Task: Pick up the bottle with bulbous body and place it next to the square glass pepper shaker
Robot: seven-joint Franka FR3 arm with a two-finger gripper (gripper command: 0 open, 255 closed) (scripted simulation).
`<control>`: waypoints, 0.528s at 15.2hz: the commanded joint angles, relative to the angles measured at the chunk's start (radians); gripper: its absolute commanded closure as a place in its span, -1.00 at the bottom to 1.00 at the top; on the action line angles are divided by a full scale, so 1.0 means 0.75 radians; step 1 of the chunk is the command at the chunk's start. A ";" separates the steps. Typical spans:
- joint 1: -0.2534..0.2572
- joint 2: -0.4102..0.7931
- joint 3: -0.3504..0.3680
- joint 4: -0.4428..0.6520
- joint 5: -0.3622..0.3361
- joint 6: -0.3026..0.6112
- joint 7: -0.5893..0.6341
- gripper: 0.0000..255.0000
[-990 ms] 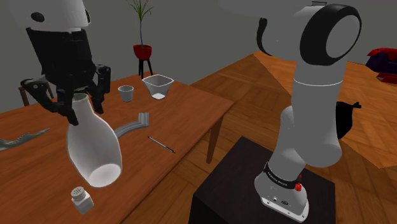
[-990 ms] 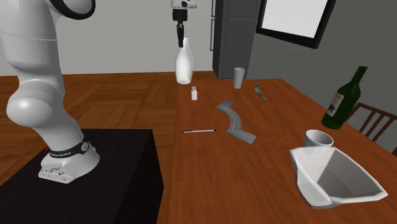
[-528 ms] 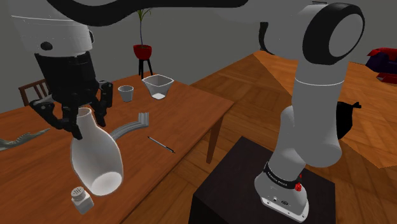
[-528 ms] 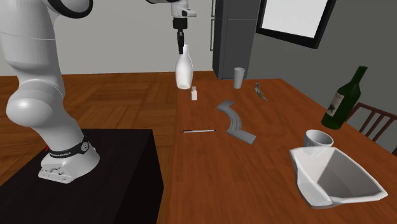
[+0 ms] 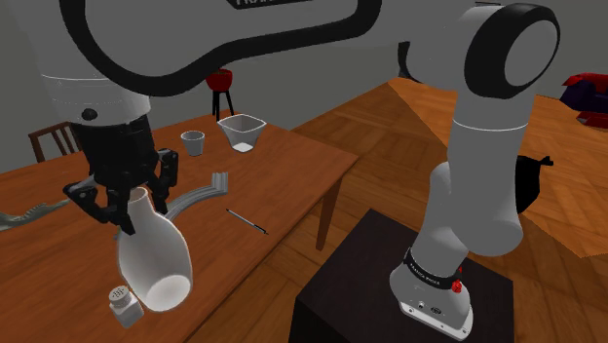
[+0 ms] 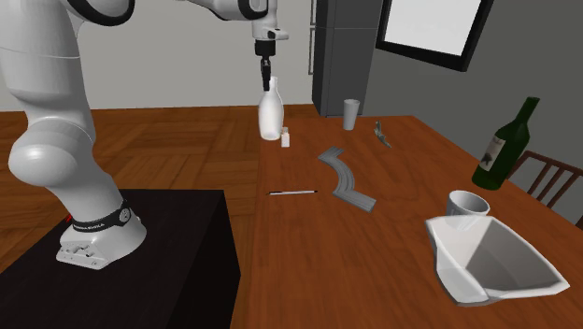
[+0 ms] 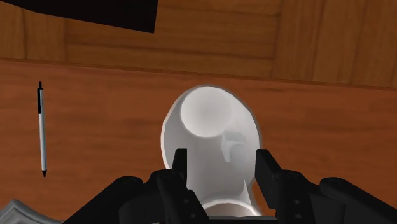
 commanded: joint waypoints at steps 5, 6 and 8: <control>-0.003 0.010 -0.003 -0.092 -0.005 0.103 0.002 1.00; -0.003 0.013 -0.003 -0.107 -0.006 0.120 0.002 1.00; -0.003 0.018 -0.005 -0.136 -0.009 0.154 0.004 1.00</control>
